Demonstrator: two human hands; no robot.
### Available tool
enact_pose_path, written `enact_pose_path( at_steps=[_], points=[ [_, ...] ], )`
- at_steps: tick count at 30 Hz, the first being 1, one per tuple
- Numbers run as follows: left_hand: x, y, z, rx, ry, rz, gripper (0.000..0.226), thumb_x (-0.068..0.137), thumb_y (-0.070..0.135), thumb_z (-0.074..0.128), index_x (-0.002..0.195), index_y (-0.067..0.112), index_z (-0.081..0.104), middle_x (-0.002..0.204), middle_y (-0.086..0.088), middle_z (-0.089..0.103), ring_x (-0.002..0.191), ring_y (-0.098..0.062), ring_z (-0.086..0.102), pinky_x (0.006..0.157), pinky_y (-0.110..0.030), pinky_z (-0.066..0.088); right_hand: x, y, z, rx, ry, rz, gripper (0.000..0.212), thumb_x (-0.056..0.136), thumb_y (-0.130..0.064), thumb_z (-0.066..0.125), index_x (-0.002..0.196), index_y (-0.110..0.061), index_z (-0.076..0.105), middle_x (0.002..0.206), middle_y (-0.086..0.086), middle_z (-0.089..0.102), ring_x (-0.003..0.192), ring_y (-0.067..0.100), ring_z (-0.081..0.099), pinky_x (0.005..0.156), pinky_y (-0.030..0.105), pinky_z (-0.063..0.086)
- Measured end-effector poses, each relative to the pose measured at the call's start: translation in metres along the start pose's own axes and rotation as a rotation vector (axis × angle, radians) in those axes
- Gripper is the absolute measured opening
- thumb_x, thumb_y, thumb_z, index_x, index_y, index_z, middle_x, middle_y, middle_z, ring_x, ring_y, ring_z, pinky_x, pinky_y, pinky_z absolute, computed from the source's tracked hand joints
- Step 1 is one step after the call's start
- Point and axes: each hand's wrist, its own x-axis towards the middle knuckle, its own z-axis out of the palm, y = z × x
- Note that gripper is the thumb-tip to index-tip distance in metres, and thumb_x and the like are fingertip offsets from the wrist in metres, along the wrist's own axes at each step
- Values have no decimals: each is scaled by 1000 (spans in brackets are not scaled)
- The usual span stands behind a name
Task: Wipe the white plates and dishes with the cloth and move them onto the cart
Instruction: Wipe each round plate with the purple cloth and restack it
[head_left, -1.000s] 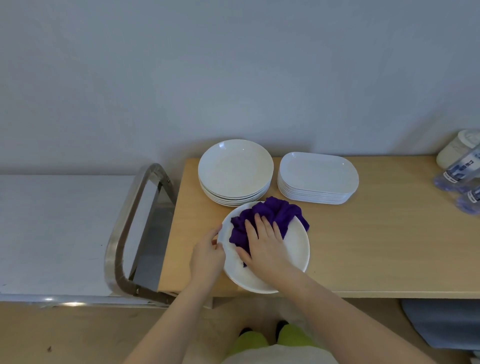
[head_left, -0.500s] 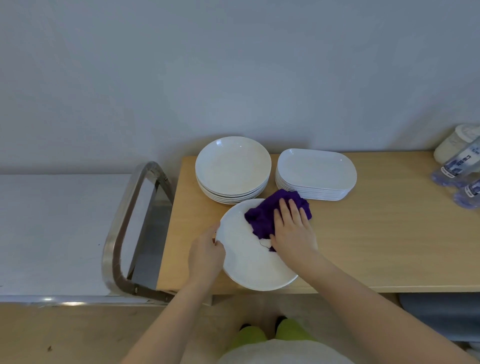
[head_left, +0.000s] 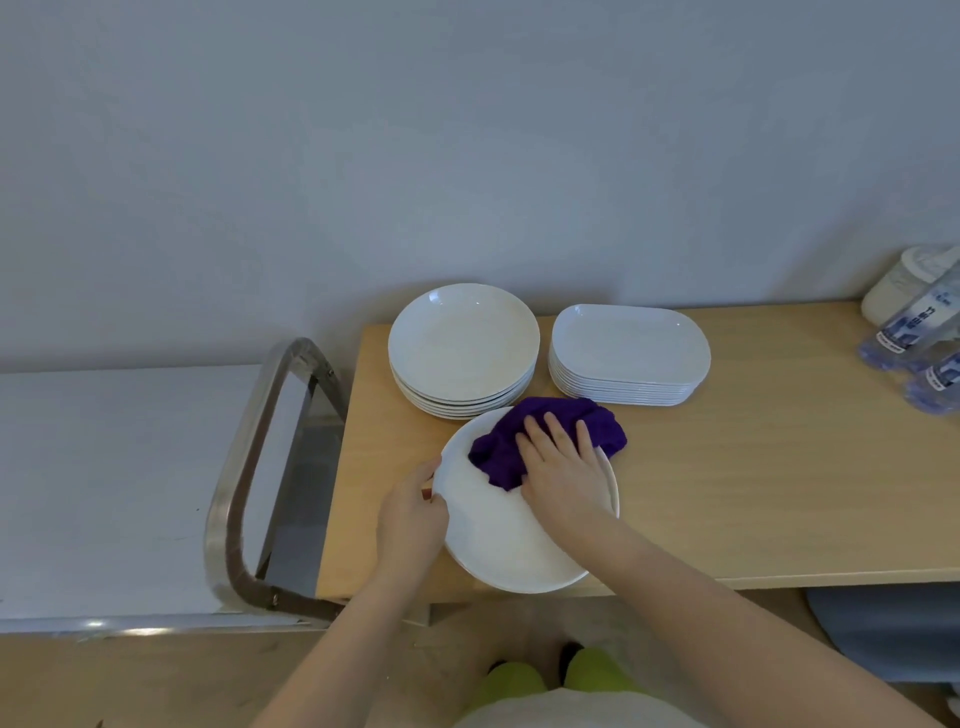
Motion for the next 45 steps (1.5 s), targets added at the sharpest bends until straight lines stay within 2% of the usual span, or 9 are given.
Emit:
enact_pose_path(
  at_steps=[4,12,20,27,31,35,37,40,45],
  points=[
    [-2,2,0,-18,-5,-17,42,90,14,57,130,25,56,99,18,61,86,0,57,61,-14,46,11,-18,2,29,-7,-79,52,101,-33,30,150,-23,19,159,-3,10,146,21,2,115,49,-8],
    [-4,2,0,101,26,30,44,94,9,50,135,25,51,124,6,60,101,-14,56,82,-31,53,-2,16,-3,-36,21,85,57,102,-36,29,151,-13,13,160,8,1,147,26,-2,117,43,3],
    [-5,0,5,108,52,37,42,94,13,52,134,25,52,119,9,60,80,-4,49,58,-14,39,-45,34,-2,51,-57,36,48,98,-40,40,137,-13,46,156,3,23,146,18,8,118,37,3],
    [-7,2,2,149,46,41,47,94,12,49,139,25,47,129,5,58,98,-11,53,79,-31,54,-61,-12,-8,138,-44,125,41,98,-41,34,115,-19,63,140,1,47,139,21,27,117,42,4],
    [-8,3,3,165,49,67,48,94,10,47,140,24,45,128,3,58,96,-12,55,73,-29,52,-65,-36,-8,211,-21,109,42,99,-43,30,127,-23,55,146,-2,42,138,21,28,116,45,4],
    [-9,3,4,211,52,74,47,96,11,46,142,21,42,138,2,51,116,-17,53,82,-27,47,-79,-42,-3,245,-6,10,50,98,-49,27,140,-25,40,150,-3,36,141,22,26,116,47,5],
    [-11,4,5,233,54,81,47,97,12,45,142,21,41,138,1,51,118,-18,52,83,-26,45,-90,-35,-3,235,22,-85,48,96,-51,35,136,-27,47,144,-4,46,136,21,37,115,47,15],
    [-12,5,6,263,69,85,48,96,10,44,143,22,40,135,1,52,114,-18,53,83,-28,47,-105,-11,-2,177,146,-219,33,78,-49,69,106,-31,71,112,-11,69,109,11,63,98,41,46],
    [-13,6,7,258,72,99,43,95,8,44,134,26,50,117,4,59,96,-14,54,80,-38,55,-102,32,-12,104,197,-312,21,62,-46,82,77,-33,75,83,-19,70,88,3,68,86,30,54]
  ],
)
